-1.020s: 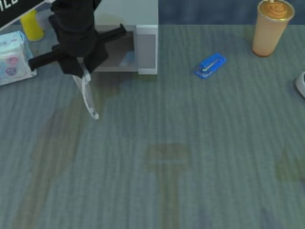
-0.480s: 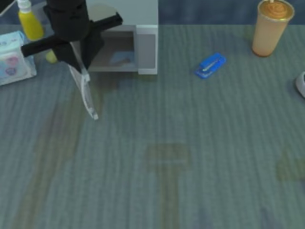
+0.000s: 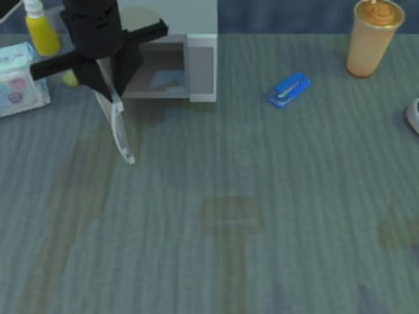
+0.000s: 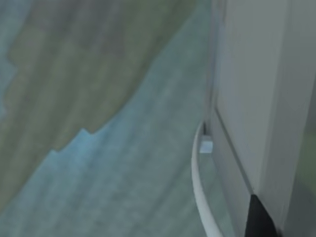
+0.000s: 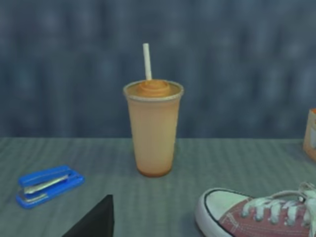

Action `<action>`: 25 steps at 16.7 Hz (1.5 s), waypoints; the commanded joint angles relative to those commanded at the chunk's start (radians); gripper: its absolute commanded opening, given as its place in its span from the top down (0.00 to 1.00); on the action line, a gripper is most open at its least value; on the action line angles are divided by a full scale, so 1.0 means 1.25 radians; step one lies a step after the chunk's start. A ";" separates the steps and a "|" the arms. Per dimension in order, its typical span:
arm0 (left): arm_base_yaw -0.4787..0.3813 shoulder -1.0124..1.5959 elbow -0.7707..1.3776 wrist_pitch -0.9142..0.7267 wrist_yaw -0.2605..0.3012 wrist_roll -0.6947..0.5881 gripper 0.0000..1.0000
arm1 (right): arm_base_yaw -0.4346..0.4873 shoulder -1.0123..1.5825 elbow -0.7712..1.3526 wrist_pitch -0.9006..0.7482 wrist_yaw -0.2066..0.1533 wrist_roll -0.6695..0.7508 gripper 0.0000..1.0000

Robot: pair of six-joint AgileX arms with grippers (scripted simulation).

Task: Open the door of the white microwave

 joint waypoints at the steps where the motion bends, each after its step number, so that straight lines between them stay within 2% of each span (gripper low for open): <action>1: 0.001 -0.003 -0.016 0.013 0.000 0.000 1.00 | 0.000 0.000 0.000 0.000 0.000 0.000 0.00; 5: 0.002 -0.013 -0.063 0.050 0.000 0.002 1.00 | 0.000 0.000 0.000 0.000 0.000 0.000 0.00; 25: 0.002 -0.013 -0.063 0.051 0.000 0.002 1.00 | 0.000 0.000 0.000 0.000 0.000 0.000 0.00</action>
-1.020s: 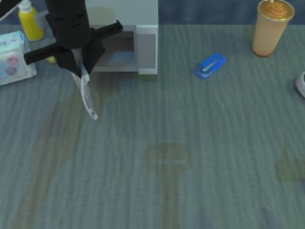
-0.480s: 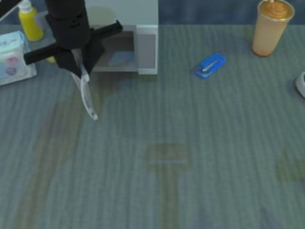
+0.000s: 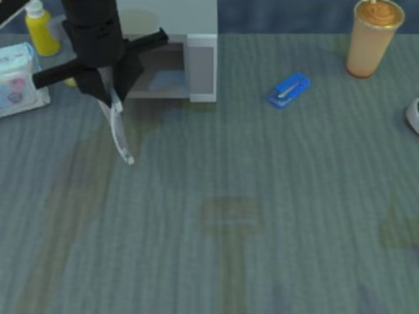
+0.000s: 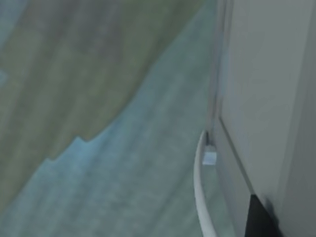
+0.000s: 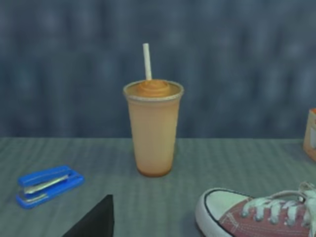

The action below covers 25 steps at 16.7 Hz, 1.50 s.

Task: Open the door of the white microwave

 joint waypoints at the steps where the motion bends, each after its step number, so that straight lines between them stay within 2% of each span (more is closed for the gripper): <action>1: 0.000 0.000 0.000 0.000 0.000 0.000 1.00 | 0.000 0.000 0.000 0.000 0.000 0.000 0.00; 6: -0.001 -0.006 -0.003 0.002 0.001 0.001 1.00 | 0.000 0.000 0.000 0.000 0.000 0.000 0.00; 13: 0.039 -0.059 -0.093 0.035 -0.001 0.053 1.00 | 0.000 0.000 0.000 0.000 0.000 0.000 0.00; 25: 0.039 -0.059 -0.093 0.035 -0.001 0.053 1.00 | 0.000 0.000 0.000 0.000 0.000 0.000 0.00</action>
